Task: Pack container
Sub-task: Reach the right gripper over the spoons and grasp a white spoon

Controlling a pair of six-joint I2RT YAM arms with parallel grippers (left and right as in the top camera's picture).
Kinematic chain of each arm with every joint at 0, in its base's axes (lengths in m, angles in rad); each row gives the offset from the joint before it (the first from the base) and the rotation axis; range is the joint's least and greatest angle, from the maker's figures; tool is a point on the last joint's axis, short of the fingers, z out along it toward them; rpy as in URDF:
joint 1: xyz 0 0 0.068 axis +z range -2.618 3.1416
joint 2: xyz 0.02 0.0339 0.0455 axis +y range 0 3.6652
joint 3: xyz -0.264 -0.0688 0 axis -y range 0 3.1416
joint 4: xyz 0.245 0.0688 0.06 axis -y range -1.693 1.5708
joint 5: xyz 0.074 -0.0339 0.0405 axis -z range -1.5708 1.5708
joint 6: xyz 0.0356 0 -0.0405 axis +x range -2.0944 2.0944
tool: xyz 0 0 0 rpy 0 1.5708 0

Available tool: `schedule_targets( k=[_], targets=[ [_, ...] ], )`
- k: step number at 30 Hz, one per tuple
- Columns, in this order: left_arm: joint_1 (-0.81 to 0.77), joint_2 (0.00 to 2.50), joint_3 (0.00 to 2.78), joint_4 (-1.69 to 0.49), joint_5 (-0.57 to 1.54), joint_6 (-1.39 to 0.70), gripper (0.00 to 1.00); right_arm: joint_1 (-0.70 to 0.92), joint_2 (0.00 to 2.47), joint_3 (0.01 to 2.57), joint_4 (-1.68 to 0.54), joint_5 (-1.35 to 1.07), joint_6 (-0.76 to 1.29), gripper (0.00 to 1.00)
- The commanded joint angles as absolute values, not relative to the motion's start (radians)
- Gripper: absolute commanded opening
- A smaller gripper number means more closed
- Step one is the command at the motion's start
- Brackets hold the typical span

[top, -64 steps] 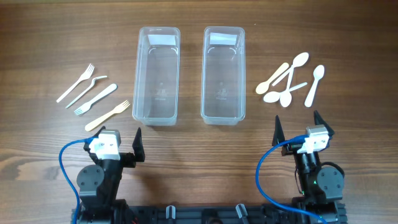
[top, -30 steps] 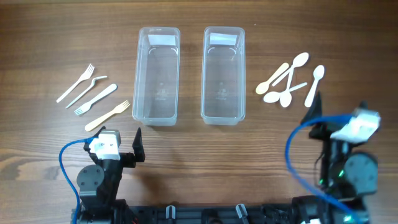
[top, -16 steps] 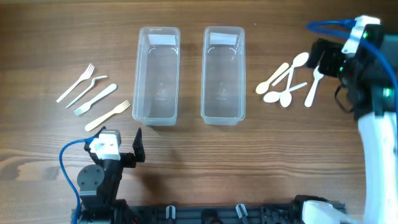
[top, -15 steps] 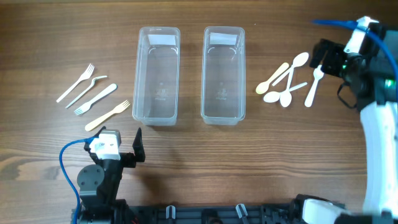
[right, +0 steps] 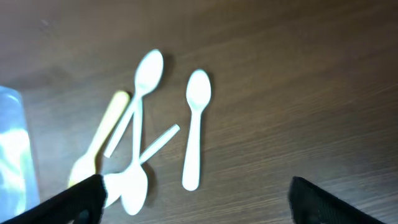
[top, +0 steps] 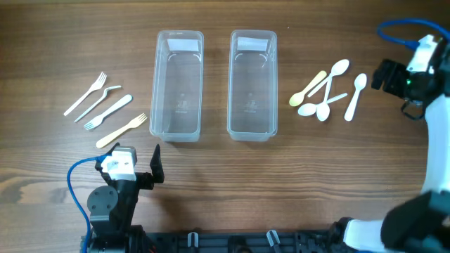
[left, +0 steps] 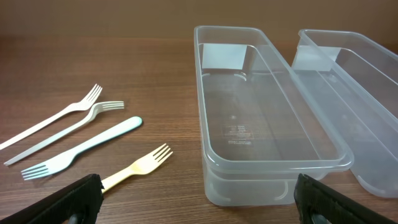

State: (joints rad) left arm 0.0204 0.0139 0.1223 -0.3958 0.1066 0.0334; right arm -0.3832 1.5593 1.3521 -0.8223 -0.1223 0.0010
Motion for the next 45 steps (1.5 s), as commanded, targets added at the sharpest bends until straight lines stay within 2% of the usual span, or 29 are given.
schedule_targets(
  k=[1,4,9,18,27,33,36,38,45],
  targets=[
    [0.017,0.007,0.118,-0.392,0.123,0.052,1.0,-0.385,1.716,1.366,-0.808,-0.104,-0.027,0.89],
    [0.017,0.007,0.118,-0.392,0.123,0.052,1.0,-0.384,1.837,1.366,-0.765,-0.105,-0.027,0.84],
    [0.017,0.007,0.118,-0.392,0.123,0.052,1.0,-0.377,1.936,1.366,-0.703,-0.105,-0.028,0.83],
    [0.017,0.007,0.118,-0.392,0.123,0.052,1.0,-0.306,2.006,1.366,-0.581,-0.078,-0.032,0.74],
    [0.017,0.007,0.118,-0.392,0.123,0.052,1.0,-0.27,2.056,1.366,-0.566,0.068,0.136,0.71],
    [0.017,0.007,0.118,-0.392,0.123,0.052,1.0,-0.27,2.058,1.366,-0.566,0.071,0.159,0.7],
    [0.017,0.007,0.118,-0.392,0.123,0.052,1.0,-0.27,2.065,1.366,-0.566,0.039,0.17,0.5],
    [0.017,0.007,0.118,-0.392,0.123,0.052,1.0,-0.27,2.075,1.365,-0.573,0.033,0.202,0.31],
    [0.017,0.007,0.118,-0.392,0.123,0.052,1.0,-0.27,2.076,1.346,-0.58,0.029,0.236,0.04]
  ],
)
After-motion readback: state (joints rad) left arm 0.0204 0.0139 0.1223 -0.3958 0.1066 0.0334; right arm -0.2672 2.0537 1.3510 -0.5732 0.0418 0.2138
